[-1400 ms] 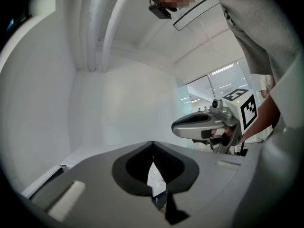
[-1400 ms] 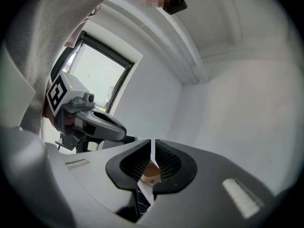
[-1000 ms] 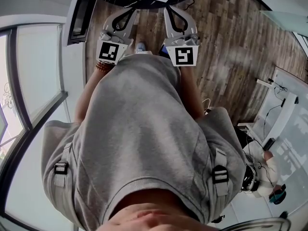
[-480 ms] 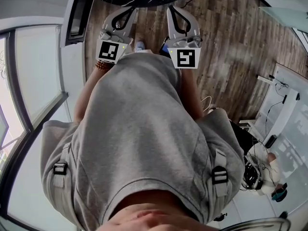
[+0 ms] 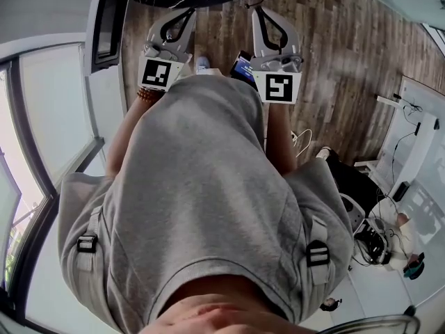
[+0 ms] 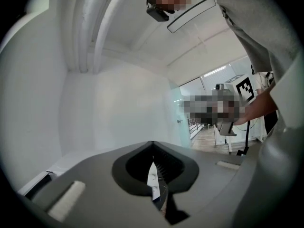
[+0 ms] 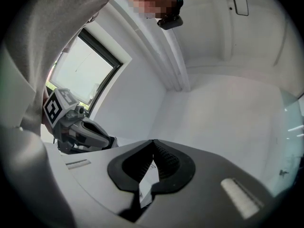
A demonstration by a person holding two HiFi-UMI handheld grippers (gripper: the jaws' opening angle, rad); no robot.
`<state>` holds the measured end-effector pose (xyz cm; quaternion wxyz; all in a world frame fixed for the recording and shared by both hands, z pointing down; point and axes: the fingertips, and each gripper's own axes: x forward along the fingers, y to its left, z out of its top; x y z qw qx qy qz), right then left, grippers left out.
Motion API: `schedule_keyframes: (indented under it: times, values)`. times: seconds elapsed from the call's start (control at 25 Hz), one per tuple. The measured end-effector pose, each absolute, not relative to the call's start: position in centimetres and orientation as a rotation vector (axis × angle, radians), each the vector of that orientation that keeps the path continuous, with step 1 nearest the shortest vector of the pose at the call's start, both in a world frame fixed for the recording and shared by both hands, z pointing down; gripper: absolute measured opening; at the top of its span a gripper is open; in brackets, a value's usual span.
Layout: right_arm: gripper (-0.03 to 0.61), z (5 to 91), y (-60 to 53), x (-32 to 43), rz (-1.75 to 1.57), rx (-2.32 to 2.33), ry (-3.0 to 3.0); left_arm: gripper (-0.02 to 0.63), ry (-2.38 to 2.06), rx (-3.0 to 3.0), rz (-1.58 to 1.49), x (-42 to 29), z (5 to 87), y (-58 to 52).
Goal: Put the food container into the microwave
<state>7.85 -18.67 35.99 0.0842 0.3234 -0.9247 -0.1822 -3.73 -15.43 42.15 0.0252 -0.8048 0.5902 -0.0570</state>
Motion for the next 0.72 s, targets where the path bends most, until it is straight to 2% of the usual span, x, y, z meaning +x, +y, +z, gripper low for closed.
schedule_keyframes:
  times: [0.12, 0.48, 0.72]
  values:
    - [0.012, 33.1, -18.2, 7.1, -0.656, 0.974, -2.853, 0.002, 1.809, -2.489, -0.166, -3.5, 41.6, -15.5]
    - [0.011, 27.7, -17.3, 6.6, -0.658, 1.023, -2.928, 0.002, 1.826, -2.419, -0.099, -3.5, 36.0, -15.9]
    - [0.011, 28.2, -17.3, 3.7, -0.640, 1.025, -2.951, 0.002, 1.835, -2.298, -0.056, -4.1, 31.7, -15.7]
